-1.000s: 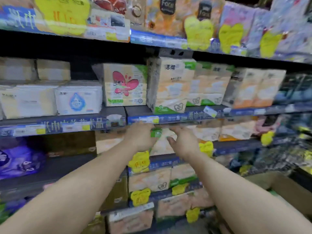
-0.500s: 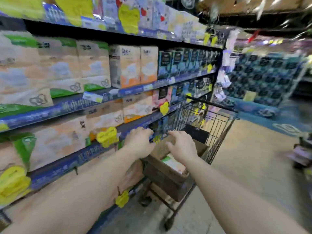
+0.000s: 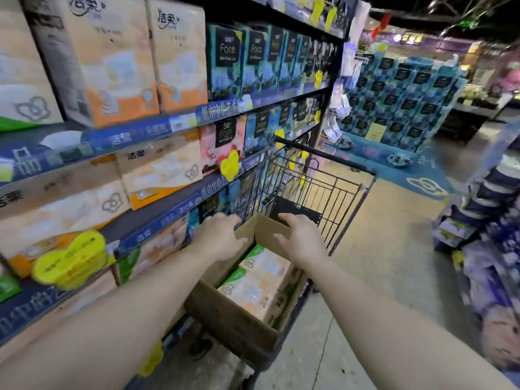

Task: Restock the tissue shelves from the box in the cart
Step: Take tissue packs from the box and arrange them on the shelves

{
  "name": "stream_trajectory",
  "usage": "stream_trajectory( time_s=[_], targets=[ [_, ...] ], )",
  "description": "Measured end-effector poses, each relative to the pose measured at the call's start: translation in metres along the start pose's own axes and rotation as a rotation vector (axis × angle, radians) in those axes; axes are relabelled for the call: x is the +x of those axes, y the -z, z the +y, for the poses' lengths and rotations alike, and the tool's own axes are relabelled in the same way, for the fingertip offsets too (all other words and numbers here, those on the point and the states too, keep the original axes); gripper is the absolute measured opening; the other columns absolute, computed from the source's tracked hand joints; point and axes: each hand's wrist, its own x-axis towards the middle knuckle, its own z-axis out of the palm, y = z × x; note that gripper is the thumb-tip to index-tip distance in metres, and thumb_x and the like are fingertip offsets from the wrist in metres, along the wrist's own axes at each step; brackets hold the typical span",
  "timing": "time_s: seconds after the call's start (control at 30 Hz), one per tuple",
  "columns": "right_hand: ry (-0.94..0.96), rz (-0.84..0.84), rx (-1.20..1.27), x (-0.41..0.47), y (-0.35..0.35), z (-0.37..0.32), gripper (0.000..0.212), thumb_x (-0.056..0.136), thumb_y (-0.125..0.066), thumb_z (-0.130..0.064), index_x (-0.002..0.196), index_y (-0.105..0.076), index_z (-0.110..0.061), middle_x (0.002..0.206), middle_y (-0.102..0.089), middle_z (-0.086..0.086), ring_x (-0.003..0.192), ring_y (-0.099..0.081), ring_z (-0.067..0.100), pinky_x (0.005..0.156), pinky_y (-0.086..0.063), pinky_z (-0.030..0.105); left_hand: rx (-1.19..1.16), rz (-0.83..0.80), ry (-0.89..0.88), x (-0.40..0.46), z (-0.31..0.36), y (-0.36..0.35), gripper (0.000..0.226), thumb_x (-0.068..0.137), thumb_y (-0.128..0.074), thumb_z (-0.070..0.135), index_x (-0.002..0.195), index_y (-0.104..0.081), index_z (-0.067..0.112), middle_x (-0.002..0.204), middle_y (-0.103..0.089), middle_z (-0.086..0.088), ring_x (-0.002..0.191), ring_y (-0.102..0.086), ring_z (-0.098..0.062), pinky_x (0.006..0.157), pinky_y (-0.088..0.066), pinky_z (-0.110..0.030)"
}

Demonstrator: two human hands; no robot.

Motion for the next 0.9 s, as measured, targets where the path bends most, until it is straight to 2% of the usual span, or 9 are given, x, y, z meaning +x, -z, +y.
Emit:
stream_trajectory(
  time_s=[0.13, 0.27, 0.37, 0.6, 0.7, 0.8, 0.9],
  targets=[
    [0.009, -0.091, -0.041, 0.055, -0.030, 0.003, 0.055, 0.090, -0.060, -0.031, 0.142, -0.042, -0.025, 0.131, -0.050, 0.006, 0.118, -0.049, 0.028, 0.091, -0.049, 0.039, -0.003, -0.060, 0.023, 0.049, -0.015, -0.007, 0.058, 0.091, -0.052, 0.053, 0.141, -0.039, 0.027, 0.140, -0.041, -0.007, 0.123, -0.045, -0.031, 0.097, -0.044, -0.044],
    [0.027, -0.182, -0.044, 0.093, -0.060, 0.014, 0.058, 0.091, -0.060, -0.025, 0.144, -0.039, -0.025, 0.135, -0.048, 0.009, 0.123, -0.047, 0.031, 0.095, -0.048, 0.043, -0.049, -0.103, 0.052, 0.081, -0.033, -0.023, 0.059, 0.091, -0.055, 0.050, 0.141, -0.040, 0.023, 0.141, -0.041, -0.009, 0.124, -0.046, -0.030, 0.100, -0.041, -0.041],
    [0.043, -0.261, -0.019, 0.119, -0.086, 0.024, 0.055, 0.091, -0.059, -0.035, 0.142, -0.041, -0.026, 0.131, -0.051, 0.005, 0.122, -0.047, 0.028, 0.095, -0.049, 0.042, -0.104, -0.129, 0.126, 0.103, -0.050, -0.042, 0.062, 0.089, -0.057, 0.051, 0.142, -0.040, 0.023, 0.139, -0.042, -0.009, 0.120, -0.049, -0.029, 0.096, -0.045, -0.038],
    [0.097, -0.540, -0.069, 0.173, -0.154, 0.073, 0.057, 0.093, -0.058, -0.036, 0.144, -0.036, -0.024, 0.140, -0.048, 0.004, 0.128, -0.045, 0.025, 0.098, -0.042, 0.034, -0.279, -0.202, 0.423, 0.136, -0.067, -0.117, 0.063, 0.084, -0.064, 0.050, 0.137, -0.044, 0.022, 0.131, -0.049, -0.010, 0.118, -0.051, -0.029, 0.095, -0.045, -0.034],
    [0.111, -0.681, -0.111, 0.195, -0.179, 0.101, 0.056, 0.093, -0.058, -0.035, 0.144, -0.036, -0.025, 0.138, -0.049, 0.005, 0.122, -0.050, 0.025, 0.095, -0.045, 0.034, -0.354, -0.226, 0.567, 0.145, -0.056, -0.153, 0.064, 0.081, -0.065, 0.052, 0.133, -0.045, 0.020, 0.130, -0.051, -0.008, 0.114, -0.053, -0.027, 0.093, -0.047, -0.036],
    [0.147, -0.822, -0.148, 0.216, -0.204, 0.128, 0.058, 0.093, -0.058, -0.035, 0.145, -0.033, -0.027, 0.138, -0.048, 0.005, 0.119, -0.053, 0.024, 0.096, -0.048, 0.035, -0.563, -0.206, 0.712, 0.154, -0.037, -0.190, 0.071, 0.079, -0.068, 0.046, 0.138, -0.041, 0.017, 0.132, -0.054, -0.007, 0.114, -0.056, -0.027, 0.095, -0.048, -0.037],
    [0.160, -0.923, -0.159, 0.228, -0.232, 0.147, 0.058, 0.094, -0.056, -0.034, 0.146, -0.031, -0.027, 0.138, -0.047, 0.006, 0.119, -0.053, 0.024, 0.093, -0.049, 0.035, -0.660, -0.195, 0.816, 0.162, -0.023, -0.220, 0.057, 0.082, -0.068, 0.038, 0.128, -0.047, 0.013, 0.123, -0.059, -0.006, 0.108, -0.057, -0.026, 0.089, -0.048, -0.032]
  ],
)
